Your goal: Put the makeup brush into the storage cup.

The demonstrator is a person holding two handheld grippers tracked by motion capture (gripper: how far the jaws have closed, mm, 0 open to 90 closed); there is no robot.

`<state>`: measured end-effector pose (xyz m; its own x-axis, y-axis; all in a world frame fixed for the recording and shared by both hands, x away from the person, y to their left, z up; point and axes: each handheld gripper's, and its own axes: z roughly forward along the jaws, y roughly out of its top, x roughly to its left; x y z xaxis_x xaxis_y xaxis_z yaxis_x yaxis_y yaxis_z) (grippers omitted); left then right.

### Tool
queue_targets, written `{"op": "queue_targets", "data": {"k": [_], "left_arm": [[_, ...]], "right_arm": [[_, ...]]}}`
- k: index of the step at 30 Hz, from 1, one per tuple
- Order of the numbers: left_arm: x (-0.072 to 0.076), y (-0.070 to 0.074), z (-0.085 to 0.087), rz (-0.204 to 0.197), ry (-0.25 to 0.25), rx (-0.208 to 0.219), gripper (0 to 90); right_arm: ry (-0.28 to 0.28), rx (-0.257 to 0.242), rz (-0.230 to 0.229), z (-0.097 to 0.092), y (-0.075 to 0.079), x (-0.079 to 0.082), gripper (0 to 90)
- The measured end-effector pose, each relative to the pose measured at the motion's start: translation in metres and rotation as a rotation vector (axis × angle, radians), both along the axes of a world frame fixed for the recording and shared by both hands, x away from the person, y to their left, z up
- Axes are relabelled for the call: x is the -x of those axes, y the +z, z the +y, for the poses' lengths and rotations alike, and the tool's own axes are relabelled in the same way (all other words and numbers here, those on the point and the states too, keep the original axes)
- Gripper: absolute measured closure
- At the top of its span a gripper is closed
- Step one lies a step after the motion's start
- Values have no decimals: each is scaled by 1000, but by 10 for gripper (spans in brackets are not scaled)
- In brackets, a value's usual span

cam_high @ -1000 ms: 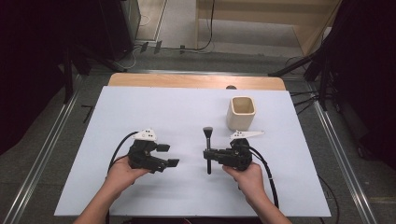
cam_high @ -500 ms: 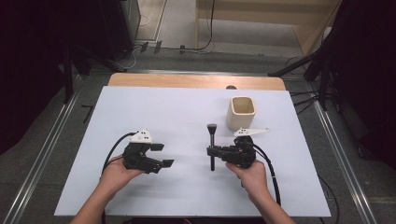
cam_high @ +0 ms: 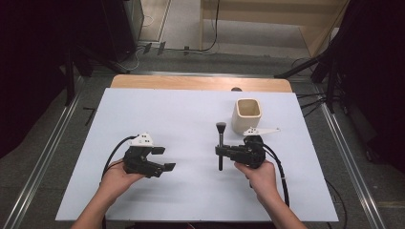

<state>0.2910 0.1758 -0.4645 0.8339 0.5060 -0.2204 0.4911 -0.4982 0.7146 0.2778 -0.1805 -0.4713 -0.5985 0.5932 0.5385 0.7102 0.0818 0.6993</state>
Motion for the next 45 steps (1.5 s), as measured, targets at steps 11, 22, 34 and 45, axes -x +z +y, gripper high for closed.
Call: {"op": "queue_targets", "data": {"k": [11, 22, 34, 45], "left_arm": [[2, 0, 3, -4, 9, -4, 246], [4, 0, 5, -3, 15, 0, 246], [4, -1, 5, -10, 1, -12, 246], [5, -1, 5, -9, -2, -13, 246]], "right_arm": [[-10, 0, -11, -6, 4, -4, 796], [-30, 1, -15, -14, 10, -9, 797], [-62, 7, -31, -30, 17, -14, 796], [-96, 23, -43, -42, 26, -19, 797]]}}
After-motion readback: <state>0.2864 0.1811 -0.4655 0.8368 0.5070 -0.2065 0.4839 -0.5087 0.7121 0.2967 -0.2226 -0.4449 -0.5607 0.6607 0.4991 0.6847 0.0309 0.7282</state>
